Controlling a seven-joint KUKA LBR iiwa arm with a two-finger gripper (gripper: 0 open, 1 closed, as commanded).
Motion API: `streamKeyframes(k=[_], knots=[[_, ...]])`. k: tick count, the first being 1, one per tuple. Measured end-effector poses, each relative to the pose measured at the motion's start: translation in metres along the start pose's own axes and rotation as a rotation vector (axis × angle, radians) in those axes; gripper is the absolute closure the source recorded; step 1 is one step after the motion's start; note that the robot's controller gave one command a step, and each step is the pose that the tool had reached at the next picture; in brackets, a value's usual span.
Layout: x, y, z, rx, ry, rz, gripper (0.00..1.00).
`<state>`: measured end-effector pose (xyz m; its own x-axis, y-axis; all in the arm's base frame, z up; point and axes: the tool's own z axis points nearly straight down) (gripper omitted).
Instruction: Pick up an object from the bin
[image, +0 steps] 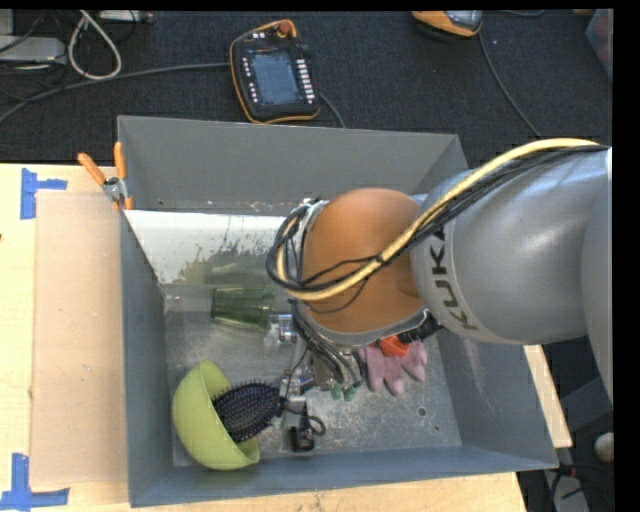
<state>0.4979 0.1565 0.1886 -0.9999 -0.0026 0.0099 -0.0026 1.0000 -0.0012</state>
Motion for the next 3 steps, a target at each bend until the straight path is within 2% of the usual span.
streamKeyframes(k=[1,2,3], knots=[[-0.002,-0.001,-0.004,-0.001,-0.008,0.006,0.00],[0.018,0.006,0.113,-0.003,-0.016,-0.141,0.00],[0.016,0.011,0.055,-0.002,-0.017,-0.248,0.00]])
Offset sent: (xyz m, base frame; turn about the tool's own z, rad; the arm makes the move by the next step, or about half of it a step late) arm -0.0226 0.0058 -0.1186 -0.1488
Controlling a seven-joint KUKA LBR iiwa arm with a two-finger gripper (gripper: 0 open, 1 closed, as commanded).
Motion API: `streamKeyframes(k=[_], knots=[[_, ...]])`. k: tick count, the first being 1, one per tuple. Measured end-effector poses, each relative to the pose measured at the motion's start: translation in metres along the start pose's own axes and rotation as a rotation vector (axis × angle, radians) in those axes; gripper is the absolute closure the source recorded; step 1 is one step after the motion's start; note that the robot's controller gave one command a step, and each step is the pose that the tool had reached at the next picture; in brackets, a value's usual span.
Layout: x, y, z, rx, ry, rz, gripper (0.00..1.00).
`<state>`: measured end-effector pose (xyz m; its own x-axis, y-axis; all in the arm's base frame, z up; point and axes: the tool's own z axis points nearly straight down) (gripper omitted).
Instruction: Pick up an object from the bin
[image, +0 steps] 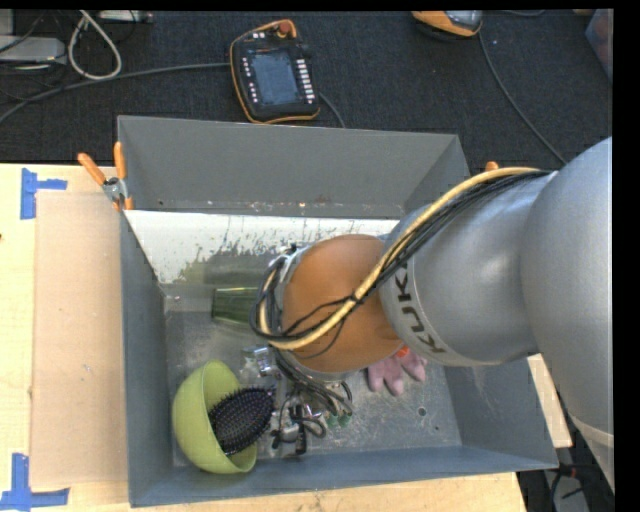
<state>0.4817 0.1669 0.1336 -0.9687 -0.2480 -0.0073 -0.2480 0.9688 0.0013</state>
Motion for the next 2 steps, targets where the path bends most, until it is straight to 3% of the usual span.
streamKeyframes(k=[1,2], knots=[[0.002,-0.005,0.059,0.000,-0.005,0.091,0.00],[-0.002,-0.019,0.064,-0.002,-0.007,0.112,0.00]])
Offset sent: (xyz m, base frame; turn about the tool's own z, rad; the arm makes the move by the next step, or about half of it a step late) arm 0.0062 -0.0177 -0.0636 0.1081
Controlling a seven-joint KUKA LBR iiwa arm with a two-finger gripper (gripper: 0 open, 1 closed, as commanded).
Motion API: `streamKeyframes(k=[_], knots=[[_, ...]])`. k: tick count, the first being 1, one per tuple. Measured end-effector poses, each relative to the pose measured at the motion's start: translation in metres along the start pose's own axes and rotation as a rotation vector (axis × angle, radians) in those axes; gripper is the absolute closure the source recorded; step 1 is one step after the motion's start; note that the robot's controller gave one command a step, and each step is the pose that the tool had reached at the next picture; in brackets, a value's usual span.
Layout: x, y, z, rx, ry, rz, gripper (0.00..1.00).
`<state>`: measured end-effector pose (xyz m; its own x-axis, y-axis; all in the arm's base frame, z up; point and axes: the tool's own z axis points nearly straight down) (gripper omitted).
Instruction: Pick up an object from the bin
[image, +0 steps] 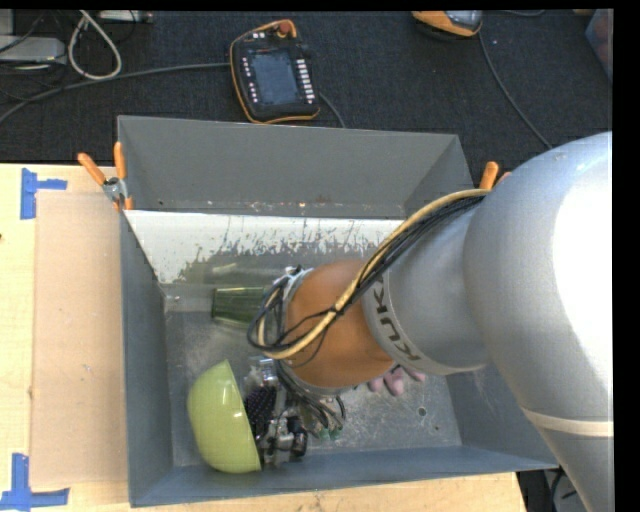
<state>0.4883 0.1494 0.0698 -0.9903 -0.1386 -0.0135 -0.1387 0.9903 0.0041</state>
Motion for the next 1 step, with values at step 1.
streamKeyframes(k=[1], knots=[[0.0023,0.0104,-0.0035,0.000,-0.004,-0.012,1.00]])
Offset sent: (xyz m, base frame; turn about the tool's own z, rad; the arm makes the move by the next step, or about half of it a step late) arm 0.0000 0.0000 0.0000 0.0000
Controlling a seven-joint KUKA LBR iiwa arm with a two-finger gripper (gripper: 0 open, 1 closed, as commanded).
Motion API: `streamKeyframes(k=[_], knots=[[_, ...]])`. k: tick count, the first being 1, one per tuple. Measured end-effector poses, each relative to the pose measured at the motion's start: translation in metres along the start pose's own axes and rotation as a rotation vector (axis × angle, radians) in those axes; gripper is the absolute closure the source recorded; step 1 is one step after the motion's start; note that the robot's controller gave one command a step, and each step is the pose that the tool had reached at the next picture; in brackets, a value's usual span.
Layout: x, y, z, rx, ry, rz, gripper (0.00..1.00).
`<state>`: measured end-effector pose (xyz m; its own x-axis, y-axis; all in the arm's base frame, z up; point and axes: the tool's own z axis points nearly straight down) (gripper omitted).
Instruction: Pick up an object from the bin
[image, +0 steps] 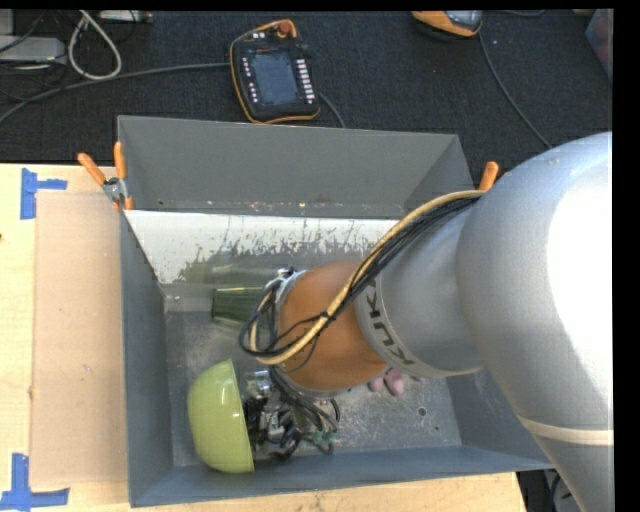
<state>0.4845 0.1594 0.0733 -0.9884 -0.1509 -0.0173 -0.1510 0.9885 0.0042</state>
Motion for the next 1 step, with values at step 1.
streamKeyframes(k=[1], knots=[[0.0000,-0.0001,0.0000,0.000,0.000,0.001,1.00]])
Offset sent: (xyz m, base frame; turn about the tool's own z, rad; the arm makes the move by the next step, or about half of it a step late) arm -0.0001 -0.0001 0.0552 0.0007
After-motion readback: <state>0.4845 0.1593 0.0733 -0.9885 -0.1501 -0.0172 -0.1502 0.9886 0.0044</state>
